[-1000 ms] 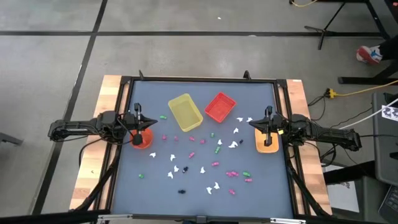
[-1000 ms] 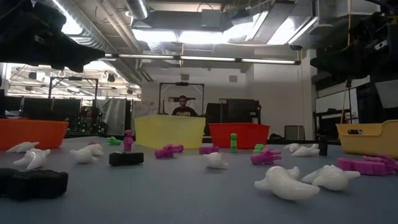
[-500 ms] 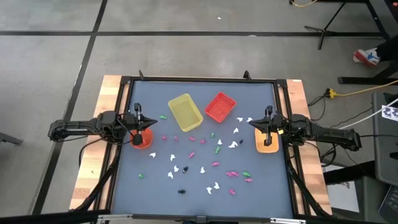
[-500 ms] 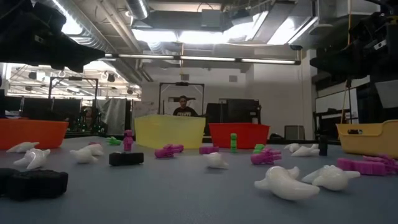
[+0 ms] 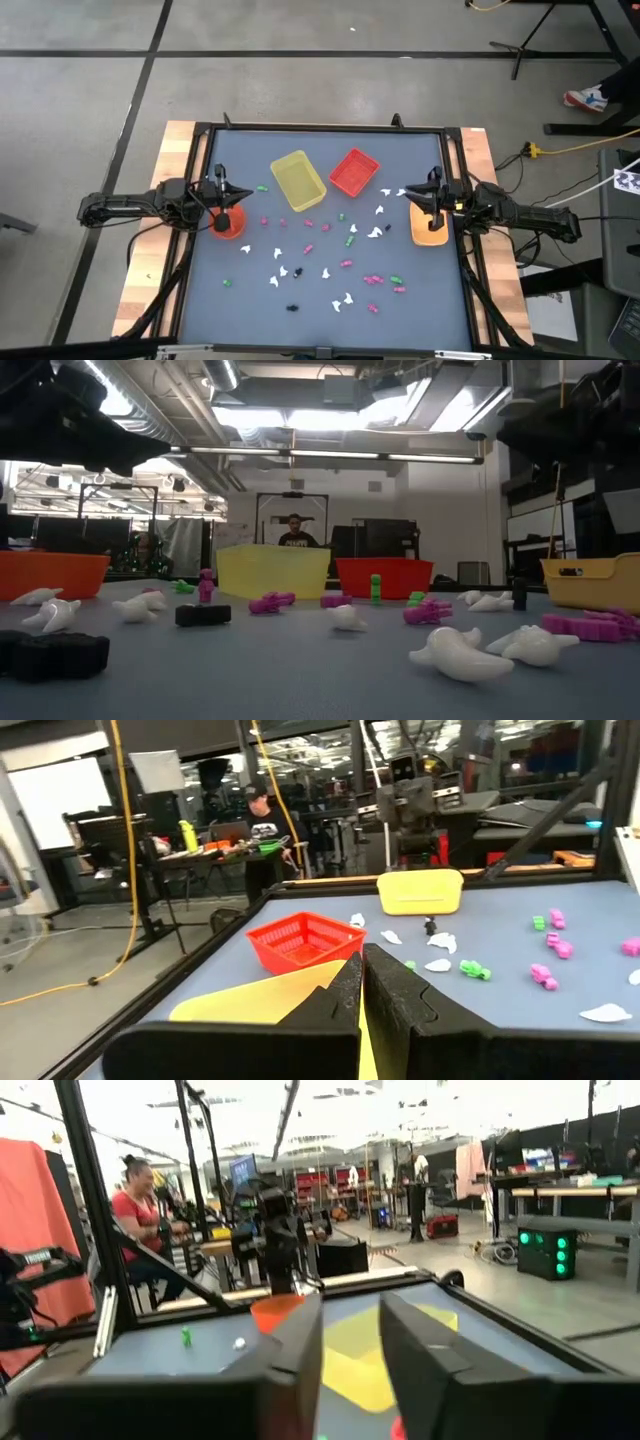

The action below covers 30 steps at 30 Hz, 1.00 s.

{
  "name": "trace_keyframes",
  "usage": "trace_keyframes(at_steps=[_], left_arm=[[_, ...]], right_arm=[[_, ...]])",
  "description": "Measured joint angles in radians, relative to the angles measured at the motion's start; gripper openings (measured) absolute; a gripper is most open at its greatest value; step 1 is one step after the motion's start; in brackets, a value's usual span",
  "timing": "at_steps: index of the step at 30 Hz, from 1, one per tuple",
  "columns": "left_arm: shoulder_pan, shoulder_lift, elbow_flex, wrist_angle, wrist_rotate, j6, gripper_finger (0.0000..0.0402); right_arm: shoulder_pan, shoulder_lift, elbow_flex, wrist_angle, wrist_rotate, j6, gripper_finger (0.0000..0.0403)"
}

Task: Sort Halloween decoration
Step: Put the black skeleton toy into the light orange bin

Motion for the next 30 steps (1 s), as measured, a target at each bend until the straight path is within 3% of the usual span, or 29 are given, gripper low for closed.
trace_keyframes(at_steps=[6,12,21,30], left_arm=[[0.000,0.000,0.000,0.002,-0.018,-0.087,0.0000],[0.000,0.000,0.000,0.002,-0.018,-0.134,0.0000],[0.000,0.000,0.000,0.002,-0.019,-0.127,0.0000],[0.000,0.000,0.000,0.002,-0.019,-0.126,0.0000]], right_arm=[[0.000,0.000,0.068,-0.011,-0.016,0.000,0.0183],[0.000,0.046,0.157,-0.051,-0.061,-0.003,0.0202],[0.000,0.313,0.308,-0.282,-0.068,-0.006,0.0202],[0.000,0.596,0.461,-0.486,-0.180,-0.072,0.0202]])
